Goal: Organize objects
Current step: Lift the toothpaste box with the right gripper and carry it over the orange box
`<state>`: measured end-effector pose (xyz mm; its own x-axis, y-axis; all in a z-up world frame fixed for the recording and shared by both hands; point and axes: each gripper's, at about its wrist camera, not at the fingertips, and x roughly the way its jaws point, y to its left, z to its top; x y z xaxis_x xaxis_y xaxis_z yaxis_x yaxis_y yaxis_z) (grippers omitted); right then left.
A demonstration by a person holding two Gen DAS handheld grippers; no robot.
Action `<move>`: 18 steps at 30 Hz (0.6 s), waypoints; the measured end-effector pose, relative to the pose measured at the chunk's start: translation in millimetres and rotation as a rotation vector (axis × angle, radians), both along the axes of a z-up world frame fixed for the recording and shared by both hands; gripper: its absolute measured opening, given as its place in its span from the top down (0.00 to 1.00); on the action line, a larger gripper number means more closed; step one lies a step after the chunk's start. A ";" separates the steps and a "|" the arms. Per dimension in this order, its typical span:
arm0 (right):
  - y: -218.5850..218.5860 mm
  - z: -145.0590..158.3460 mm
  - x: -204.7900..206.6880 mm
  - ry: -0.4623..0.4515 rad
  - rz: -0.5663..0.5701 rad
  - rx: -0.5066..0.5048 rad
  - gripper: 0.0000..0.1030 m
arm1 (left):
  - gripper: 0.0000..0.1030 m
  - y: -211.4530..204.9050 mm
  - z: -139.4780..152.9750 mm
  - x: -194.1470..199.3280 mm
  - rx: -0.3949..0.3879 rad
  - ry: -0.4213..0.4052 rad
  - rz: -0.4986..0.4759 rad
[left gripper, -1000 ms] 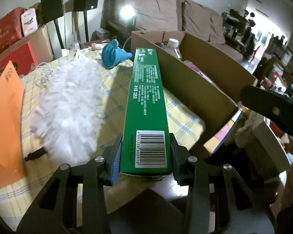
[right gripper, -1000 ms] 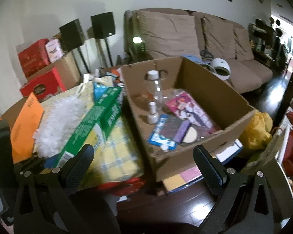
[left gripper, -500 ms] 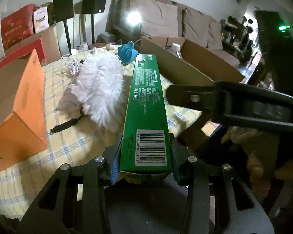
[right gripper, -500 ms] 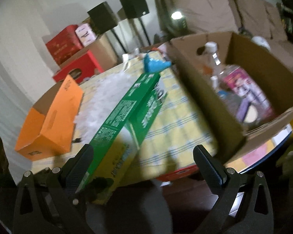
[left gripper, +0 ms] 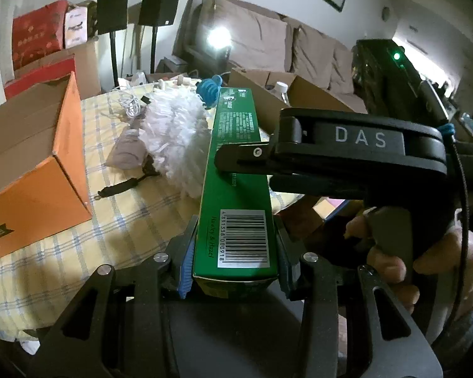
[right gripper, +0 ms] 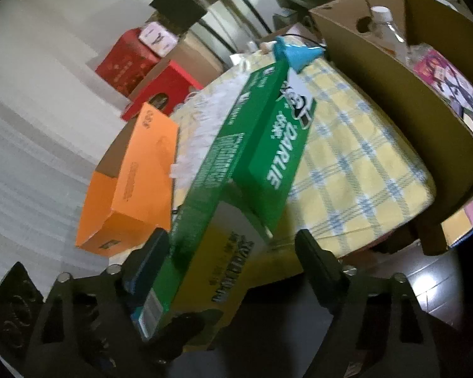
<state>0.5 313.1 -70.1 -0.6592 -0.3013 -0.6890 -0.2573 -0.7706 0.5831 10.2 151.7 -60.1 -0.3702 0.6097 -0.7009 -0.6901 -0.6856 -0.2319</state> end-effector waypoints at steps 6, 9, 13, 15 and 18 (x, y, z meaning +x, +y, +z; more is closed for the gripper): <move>-19.4 17.5 -6.5 0.020 0.064 0.011 0.28 | 0.62 -19.5 15.3 0.6 0.036 0.016 0.026; -29.7 29.5 -9.2 0.041 0.091 0.031 0.28 | 0.62 -32.4 25.7 -1.2 0.059 0.029 0.049; -44.2 41.1 -22.1 0.057 0.127 0.017 0.24 | 0.62 -50.9 39.0 -4.3 0.100 0.035 0.089; -50.6 44.8 -29.5 0.059 0.147 -0.002 0.24 | 0.62 -60.2 44.5 -7.6 0.117 0.038 0.111; -64.2 55.8 -41.9 0.069 0.185 0.014 0.24 | 0.62 -75.1 52.4 -12.5 0.146 0.047 0.144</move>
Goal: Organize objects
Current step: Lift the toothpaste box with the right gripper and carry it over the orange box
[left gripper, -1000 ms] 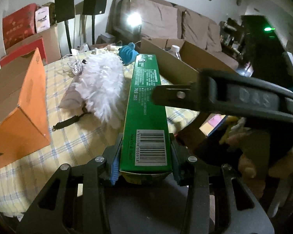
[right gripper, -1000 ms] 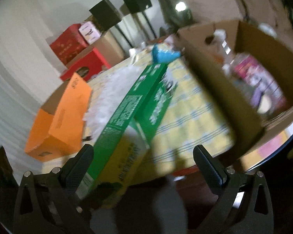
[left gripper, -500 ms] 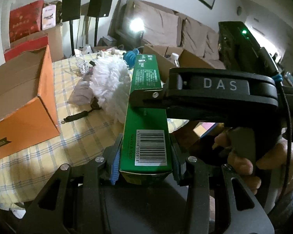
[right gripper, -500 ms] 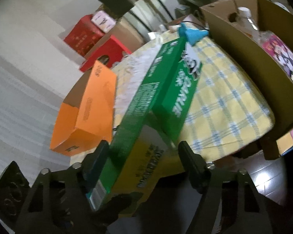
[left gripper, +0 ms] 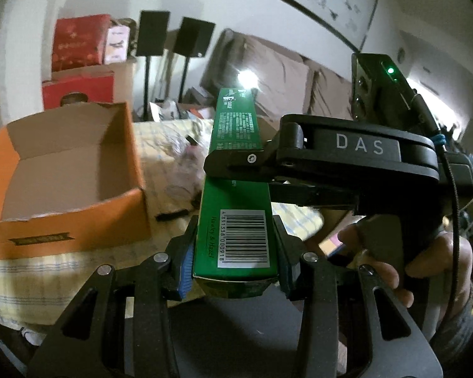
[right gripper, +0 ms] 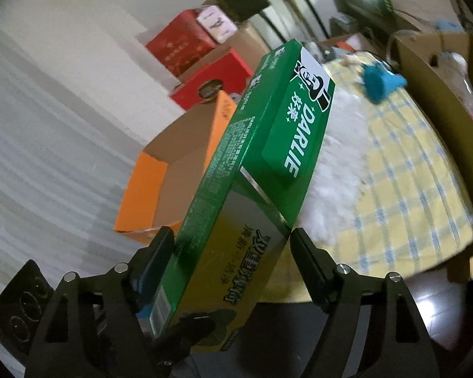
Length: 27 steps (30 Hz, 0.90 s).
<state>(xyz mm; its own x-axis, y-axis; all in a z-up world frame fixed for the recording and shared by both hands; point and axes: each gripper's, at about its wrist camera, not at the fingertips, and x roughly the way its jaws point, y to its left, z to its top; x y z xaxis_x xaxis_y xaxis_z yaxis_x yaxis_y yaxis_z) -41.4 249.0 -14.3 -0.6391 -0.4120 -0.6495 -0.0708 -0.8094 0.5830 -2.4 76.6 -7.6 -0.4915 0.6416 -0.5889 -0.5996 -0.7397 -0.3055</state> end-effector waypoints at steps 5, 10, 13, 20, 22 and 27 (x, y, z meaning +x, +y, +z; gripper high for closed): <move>-20.3 13.1 -20.4 0.024 0.066 -0.005 0.26 | 0.62 -25.2 12.5 -13.1 0.029 0.015 0.066; -37.5 23.1 -50.6 0.018 0.140 -0.017 0.28 | 0.62 -48.1 19.3 -30.7 0.060 0.013 0.132; -44.9 24.3 -69.1 0.005 0.172 -0.053 0.29 | 0.62 -60.2 23.8 -43.9 0.073 0.021 0.188; -79.3 23.8 -121.0 -0.033 0.252 -0.064 0.29 | 0.62 -91.8 22.7 -81.5 0.109 -0.009 0.285; -86.6 21.0 -133.0 -0.046 0.272 -0.072 0.30 | 0.62 -96.8 21.1 -91.4 0.103 -0.015 0.304; -101.6 18.3 -162.2 -0.070 0.320 -0.077 0.32 | 0.61 -109.2 16.7 -114.4 0.090 -0.036 0.328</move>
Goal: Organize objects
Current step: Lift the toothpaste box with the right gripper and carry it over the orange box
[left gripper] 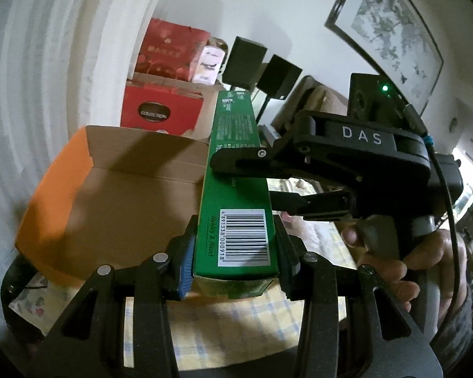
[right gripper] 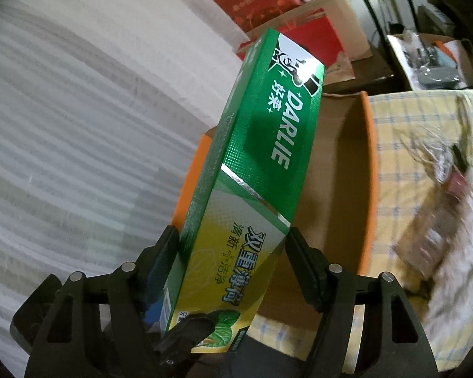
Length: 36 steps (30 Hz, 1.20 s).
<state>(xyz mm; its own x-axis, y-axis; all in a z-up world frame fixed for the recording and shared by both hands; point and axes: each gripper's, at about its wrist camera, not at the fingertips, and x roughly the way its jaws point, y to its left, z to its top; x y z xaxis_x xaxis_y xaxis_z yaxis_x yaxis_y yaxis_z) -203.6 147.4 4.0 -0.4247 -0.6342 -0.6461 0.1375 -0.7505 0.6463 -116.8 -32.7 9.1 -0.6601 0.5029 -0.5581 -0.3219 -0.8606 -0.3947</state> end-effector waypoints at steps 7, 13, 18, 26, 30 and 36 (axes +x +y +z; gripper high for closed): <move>-16.7 -0.7 -32.4 -0.007 0.048 0.049 0.34 | 0.61 -11.5 -9.2 -29.6 0.017 -0.049 0.013; -31.7 -3.1 -56.5 -0.002 0.094 0.110 0.35 | 0.60 -17.5 -20.3 -51.7 0.016 -0.098 0.011; -57.8 -5.1 -71.2 0.047 0.174 0.275 0.37 | 0.52 -22.3 -37.7 -64.2 -0.006 -0.137 0.020; -95.9 -30.3 -81.4 0.093 0.334 0.567 0.39 | 0.38 -41.5 -49.9 -58.3 -0.030 -0.174 0.058; -104.0 -42.7 -85.6 0.107 0.393 0.669 0.40 | 0.38 -54.5 -49.5 -56.5 -0.045 -0.184 0.082; -114.6 -56.2 -83.5 0.174 0.507 0.821 0.40 | 0.37 -76.4 -50.2 -59.9 -0.042 -0.198 0.131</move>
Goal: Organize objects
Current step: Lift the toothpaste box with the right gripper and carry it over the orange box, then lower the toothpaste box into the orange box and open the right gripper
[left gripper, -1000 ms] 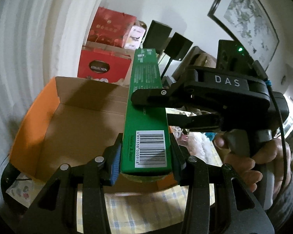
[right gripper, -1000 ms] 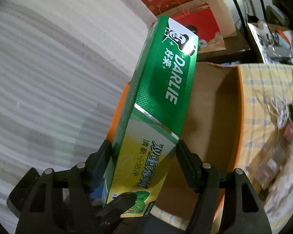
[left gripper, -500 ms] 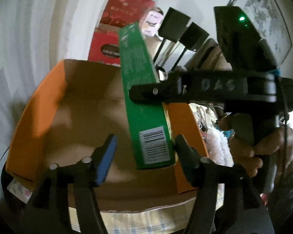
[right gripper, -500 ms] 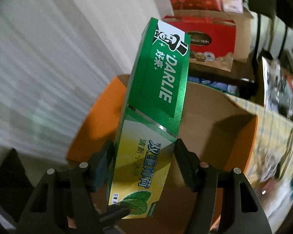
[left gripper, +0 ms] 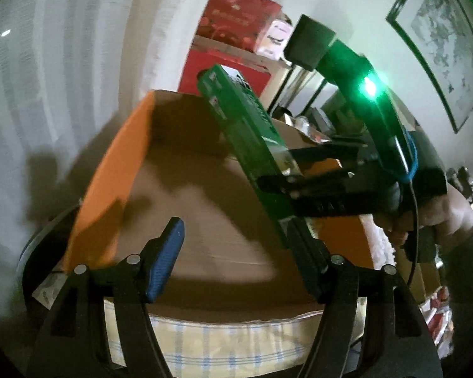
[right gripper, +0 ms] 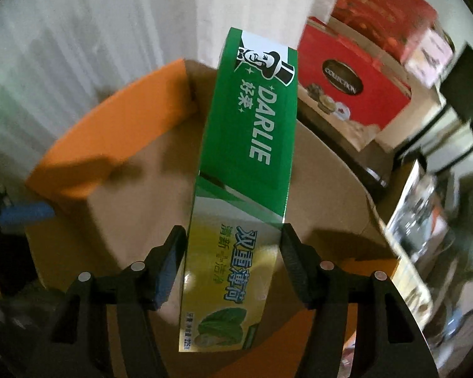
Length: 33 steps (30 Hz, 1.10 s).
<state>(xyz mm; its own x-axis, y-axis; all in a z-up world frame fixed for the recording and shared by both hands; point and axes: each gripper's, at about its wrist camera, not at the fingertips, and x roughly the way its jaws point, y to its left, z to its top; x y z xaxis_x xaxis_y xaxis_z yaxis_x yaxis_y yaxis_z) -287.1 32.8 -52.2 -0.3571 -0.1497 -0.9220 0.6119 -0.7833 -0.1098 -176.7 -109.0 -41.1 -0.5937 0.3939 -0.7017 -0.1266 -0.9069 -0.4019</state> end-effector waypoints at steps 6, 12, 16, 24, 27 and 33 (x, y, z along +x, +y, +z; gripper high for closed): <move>-18.1 -29.2 13.4 0.083 0.165 0.224 0.41 | 0.37 -8.1 -6.7 -2.8 0.012 -0.029 0.021; -23.6 -55.4 16.9 0.090 0.269 0.350 0.41 | 0.37 -4.1 -15.5 -5.3 0.004 -0.051 0.009; -28.0 -62.3 22.7 0.121 0.360 0.393 0.41 | 0.37 -2.1 -20.2 -6.8 0.009 -0.065 0.004; -32.0 -76.7 18.5 0.175 0.428 0.556 0.41 | 0.37 4.7 -25.8 -7.8 -0.008 -0.074 -0.011; -26.7 -71.8 17.8 0.212 0.420 0.587 0.41 | 0.36 6.5 -26.1 -7.4 -0.016 -0.073 -0.015; -11.2 -53.6 3.3 0.276 0.347 0.576 0.46 | 0.36 7.2 -28.7 -2.0 -0.020 -0.071 -0.015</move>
